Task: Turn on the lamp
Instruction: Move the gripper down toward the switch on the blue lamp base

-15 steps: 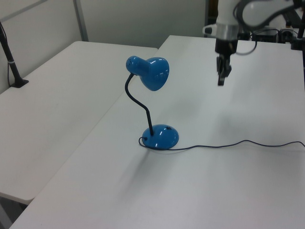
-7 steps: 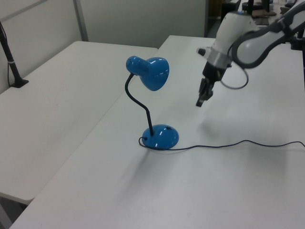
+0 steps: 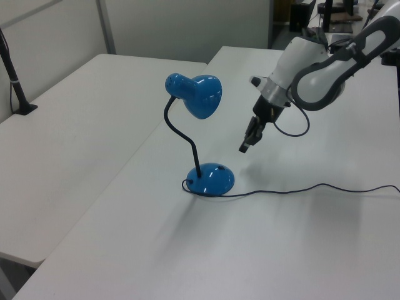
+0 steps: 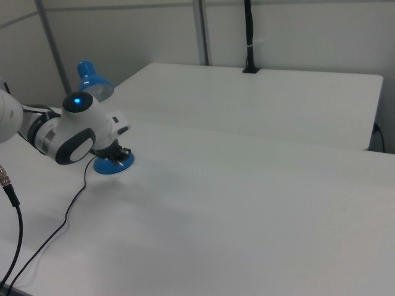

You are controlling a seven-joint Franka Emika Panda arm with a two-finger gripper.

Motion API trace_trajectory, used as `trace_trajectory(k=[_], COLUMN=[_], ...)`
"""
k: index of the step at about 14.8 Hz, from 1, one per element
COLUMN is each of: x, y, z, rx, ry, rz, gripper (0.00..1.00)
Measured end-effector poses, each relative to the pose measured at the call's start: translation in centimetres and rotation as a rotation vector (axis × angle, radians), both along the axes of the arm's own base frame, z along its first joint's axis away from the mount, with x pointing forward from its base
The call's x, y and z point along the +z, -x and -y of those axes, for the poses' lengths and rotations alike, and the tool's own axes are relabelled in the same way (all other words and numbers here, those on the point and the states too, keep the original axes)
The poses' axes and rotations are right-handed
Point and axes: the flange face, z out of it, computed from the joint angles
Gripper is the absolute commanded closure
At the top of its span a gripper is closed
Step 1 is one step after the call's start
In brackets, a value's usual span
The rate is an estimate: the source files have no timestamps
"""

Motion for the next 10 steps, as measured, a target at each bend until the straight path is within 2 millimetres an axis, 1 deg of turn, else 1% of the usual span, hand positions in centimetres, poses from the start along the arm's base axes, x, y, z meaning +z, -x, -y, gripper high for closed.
trace_trajectory(k=[3, 6, 8, 10], x=[0.7, 0.2, -0.5, -0.9], y=[-1.0, -2.1, -2.9, -3.4], z=[-2.0, -4.0, -4.6, -4.8], rx=[0.007, 0.03, 0.035, 0.034], ry=[-0.032, -0.043, -0.047, -0.051], rz=[0.018, 0.022, 0.02, 0.019], gripper=[1.0, 1.0, 1.0, 1.0])
